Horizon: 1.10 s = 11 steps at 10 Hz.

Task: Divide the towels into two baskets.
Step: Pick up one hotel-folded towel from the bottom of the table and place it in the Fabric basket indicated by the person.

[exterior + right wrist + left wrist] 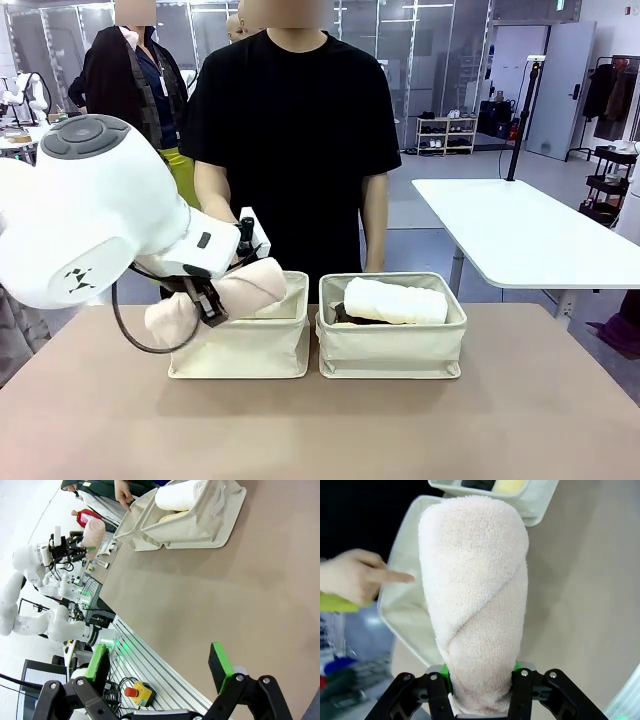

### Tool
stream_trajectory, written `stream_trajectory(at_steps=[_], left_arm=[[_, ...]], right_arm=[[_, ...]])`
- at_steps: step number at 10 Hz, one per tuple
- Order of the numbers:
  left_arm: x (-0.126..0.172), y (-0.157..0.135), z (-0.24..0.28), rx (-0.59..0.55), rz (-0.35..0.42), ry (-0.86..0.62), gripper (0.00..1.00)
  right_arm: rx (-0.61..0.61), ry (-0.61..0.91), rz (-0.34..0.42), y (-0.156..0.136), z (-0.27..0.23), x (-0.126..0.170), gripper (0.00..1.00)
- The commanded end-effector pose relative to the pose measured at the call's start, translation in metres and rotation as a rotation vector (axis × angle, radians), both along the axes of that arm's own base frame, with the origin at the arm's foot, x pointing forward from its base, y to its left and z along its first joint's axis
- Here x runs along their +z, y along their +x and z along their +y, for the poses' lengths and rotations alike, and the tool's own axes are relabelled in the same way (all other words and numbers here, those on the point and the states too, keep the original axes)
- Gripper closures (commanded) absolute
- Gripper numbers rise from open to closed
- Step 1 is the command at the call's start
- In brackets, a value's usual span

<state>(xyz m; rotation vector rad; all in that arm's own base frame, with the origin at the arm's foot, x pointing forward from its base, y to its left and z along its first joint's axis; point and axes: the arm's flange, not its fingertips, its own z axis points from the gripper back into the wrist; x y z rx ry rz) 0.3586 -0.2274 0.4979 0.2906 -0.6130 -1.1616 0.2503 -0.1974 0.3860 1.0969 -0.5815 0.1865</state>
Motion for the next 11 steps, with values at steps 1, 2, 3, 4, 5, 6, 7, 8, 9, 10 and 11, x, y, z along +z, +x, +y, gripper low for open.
stream_trajectory(at_steps=[1, 2, 3, 4, 5, 6, 7, 8, 9, 10, 11], left_arm=[[-0.004, 0.044, -0.002, -0.110, -0.143, 0.080, 0.61], [-0.006, 0.063, -0.005, -0.149, -0.163, 0.166, 0.61], [-0.006, 0.087, -0.008, -0.124, -0.134, 0.177, 0.61], [-0.008, 0.110, -0.008, -0.115, -0.088, 0.184, 0.61], [-0.014, 0.125, -0.006, -0.126, -0.067, 0.196, 0.61], [-0.019, 0.135, -0.006, -0.142, -0.044, 0.186, 0.61], [-0.026, 0.144, -0.006, -0.144, -0.025, 0.172, 0.61], [-0.036, 0.152, -0.008, -0.170, 0.002, 0.166, 0.61], [-0.045, 0.155, -0.010, -0.198, 0.015, 0.171, 0.61], [-0.052, 0.158, -0.012, -0.206, 0.030, 0.179, 0.61], [-0.055, 0.160, -0.013, -0.216, 0.040, 0.168, 0.61]], right_arm=[[-0.001, 0.008, -0.025, -0.002, 0.002, 0.001, 0.00], [-0.001, 0.008, -0.025, -0.002, 0.002, 0.001, 0.00], [-0.001, 0.008, -0.025, -0.002, 0.002, 0.001, 0.00], [-0.001, 0.008, -0.025, -0.002, 0.002, 0.001, 0.00], [-0.001, 0.008, -0.025, -0.002, 0.002, 0.001, 0.00], [-0.001, 0.008, -0.025, -0.002, 0.002, 0.001, 0.00], [-0.001, 0.008, -0.025, -0.002, 0.002, 0.001, 0.00], [-0.001, 0.008, -0.025, -0.002, 0.002, 0.001, 0.00], [-0.001, 0.008, -0.025, -0.002, 0.002, 0.001, 0.00], [-0.001, 0.008, -0.025, -0.002, 0.002, 0.001, 0.00], [-0.001, 0.008, -0.025, -0.002, 0.002, 0.001, 0.00]])
